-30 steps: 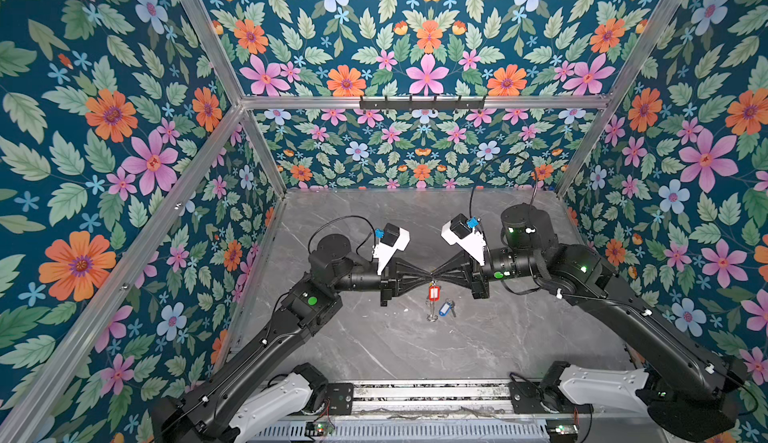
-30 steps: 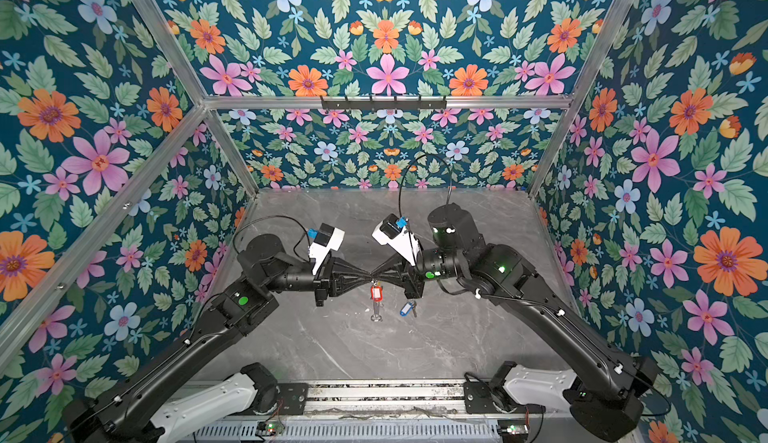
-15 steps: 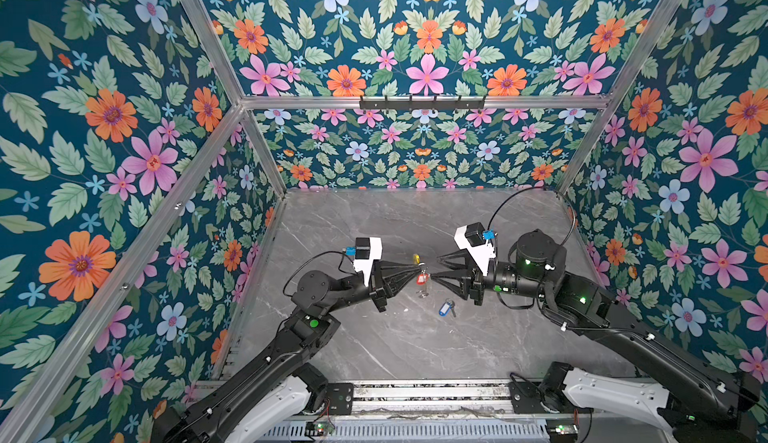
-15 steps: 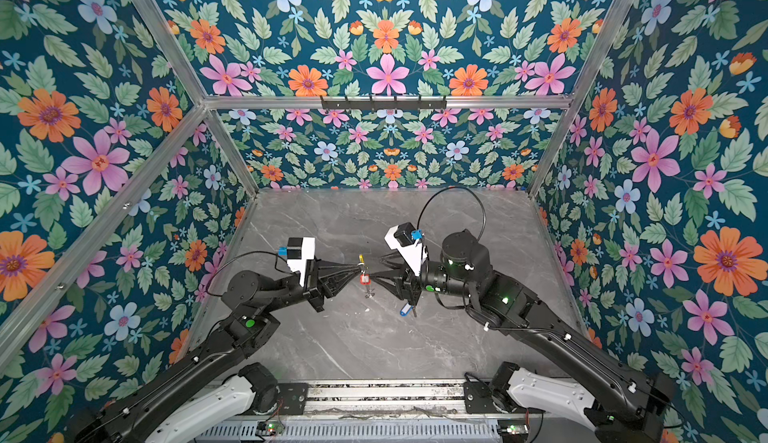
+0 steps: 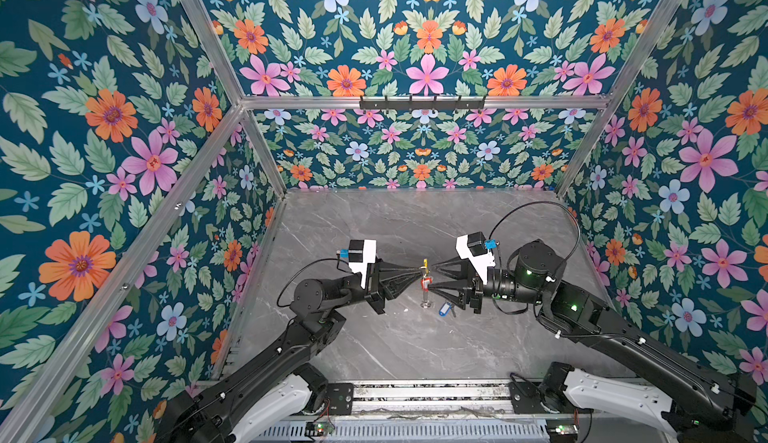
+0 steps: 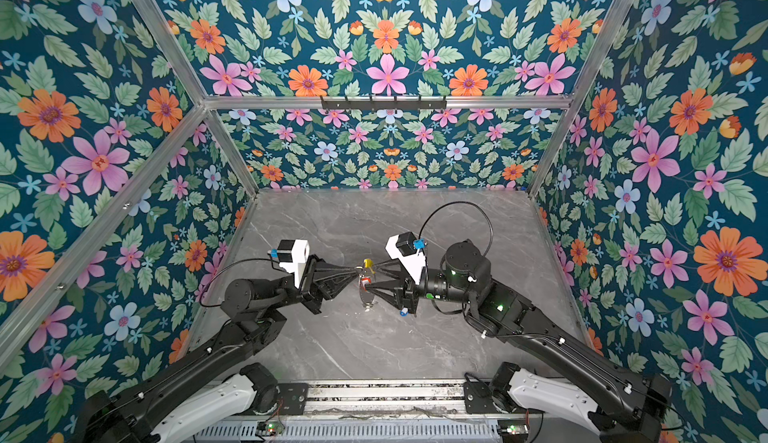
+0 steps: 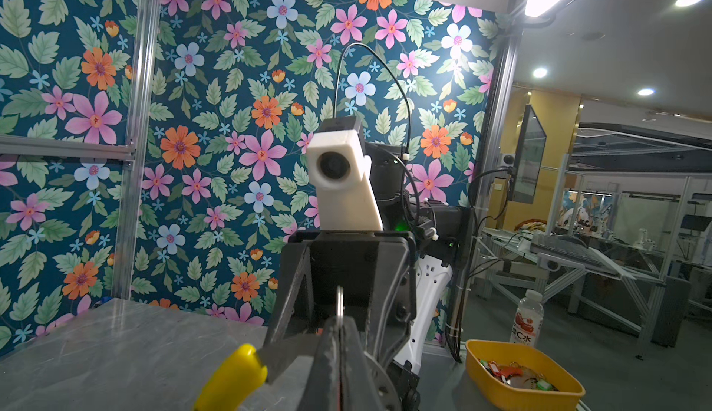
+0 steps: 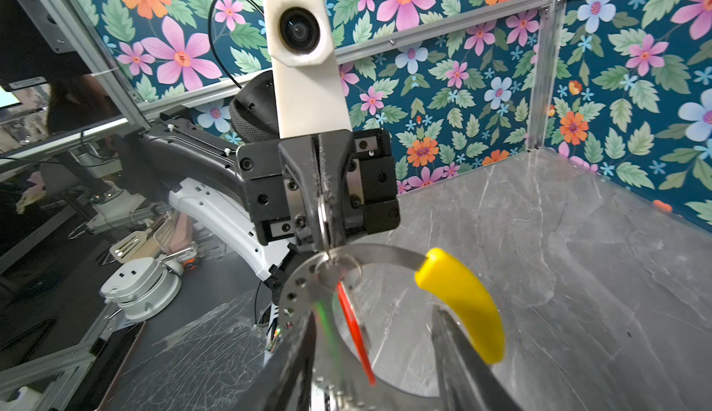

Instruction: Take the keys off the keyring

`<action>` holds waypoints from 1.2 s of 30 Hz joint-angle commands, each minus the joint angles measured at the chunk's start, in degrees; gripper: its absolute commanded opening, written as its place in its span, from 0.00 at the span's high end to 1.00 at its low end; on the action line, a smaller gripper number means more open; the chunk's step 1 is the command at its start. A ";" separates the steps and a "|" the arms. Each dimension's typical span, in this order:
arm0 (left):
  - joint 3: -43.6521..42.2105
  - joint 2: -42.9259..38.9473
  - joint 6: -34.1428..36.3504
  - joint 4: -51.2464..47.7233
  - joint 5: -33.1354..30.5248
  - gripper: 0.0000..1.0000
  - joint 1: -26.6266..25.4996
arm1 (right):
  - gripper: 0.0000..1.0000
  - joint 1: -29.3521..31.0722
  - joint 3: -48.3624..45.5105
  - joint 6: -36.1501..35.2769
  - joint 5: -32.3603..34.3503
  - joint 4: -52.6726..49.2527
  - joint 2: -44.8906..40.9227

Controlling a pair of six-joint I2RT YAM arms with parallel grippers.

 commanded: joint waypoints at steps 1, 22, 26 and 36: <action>0.09 0.23 -0.98 4.15 0.62 1.00 0.02 | 0.55 0.12 0.48 1.17 -3.77 2.01 0.87; 0.14 0.65 -1.61 4.06 1.05 1.00 0.07 | 1.00 0.18 2.29 1.19 -5.63 1.23 2.99; 0.13 -0.13 -1.00 2.23 1.48 1.00 0.09 | 1.00 0.17 2.90 -0.20 -4.41 -3.07 1.48; 0.09 -1.08 0.16 -1.08 2.65 1.00 0.09 | 1.00 -0.72 10.16 -6.63 -5.55 -17.31 2.10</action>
